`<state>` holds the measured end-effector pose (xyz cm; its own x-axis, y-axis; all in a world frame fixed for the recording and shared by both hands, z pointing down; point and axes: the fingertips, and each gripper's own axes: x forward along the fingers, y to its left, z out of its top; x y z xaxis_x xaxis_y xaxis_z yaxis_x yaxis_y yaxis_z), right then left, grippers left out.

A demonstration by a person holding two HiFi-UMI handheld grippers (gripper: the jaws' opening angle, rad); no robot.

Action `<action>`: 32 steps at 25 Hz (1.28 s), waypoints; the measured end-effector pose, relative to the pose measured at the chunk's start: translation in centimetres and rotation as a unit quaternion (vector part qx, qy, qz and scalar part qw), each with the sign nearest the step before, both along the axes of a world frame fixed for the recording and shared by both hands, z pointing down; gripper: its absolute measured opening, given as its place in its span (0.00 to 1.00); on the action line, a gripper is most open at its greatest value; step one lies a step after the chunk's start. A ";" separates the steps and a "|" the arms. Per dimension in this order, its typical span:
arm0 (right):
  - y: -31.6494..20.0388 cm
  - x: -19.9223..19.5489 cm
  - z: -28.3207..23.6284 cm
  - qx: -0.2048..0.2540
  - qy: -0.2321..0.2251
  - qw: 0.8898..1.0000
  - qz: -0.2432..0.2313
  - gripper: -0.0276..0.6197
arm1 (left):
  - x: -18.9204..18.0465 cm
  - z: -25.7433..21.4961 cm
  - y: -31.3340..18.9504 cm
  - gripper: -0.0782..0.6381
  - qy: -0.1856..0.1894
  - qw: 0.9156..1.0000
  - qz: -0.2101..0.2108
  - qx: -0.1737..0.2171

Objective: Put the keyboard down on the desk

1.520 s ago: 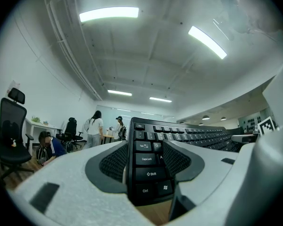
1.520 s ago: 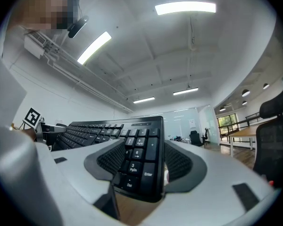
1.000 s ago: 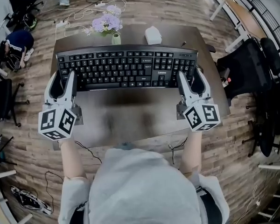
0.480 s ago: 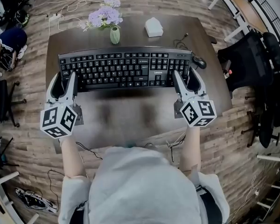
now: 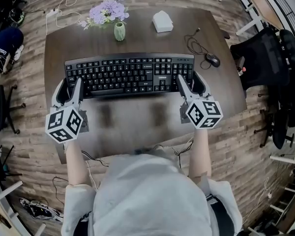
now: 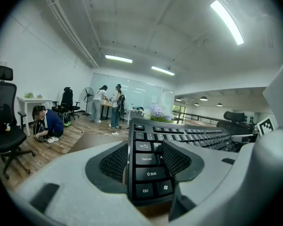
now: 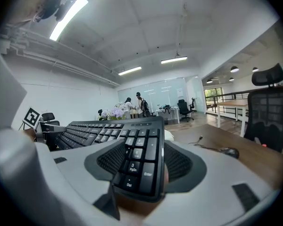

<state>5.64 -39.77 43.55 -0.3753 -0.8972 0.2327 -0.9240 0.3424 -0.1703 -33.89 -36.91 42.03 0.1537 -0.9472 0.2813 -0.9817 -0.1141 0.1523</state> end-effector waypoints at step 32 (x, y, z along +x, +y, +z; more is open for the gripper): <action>-2.4 -2.6 16.4 -0.183 0.029 0.983 -0.007 0.43 | -2.6 17.5 -2.1 0.43 0.028 0.982 -0.005 -0.189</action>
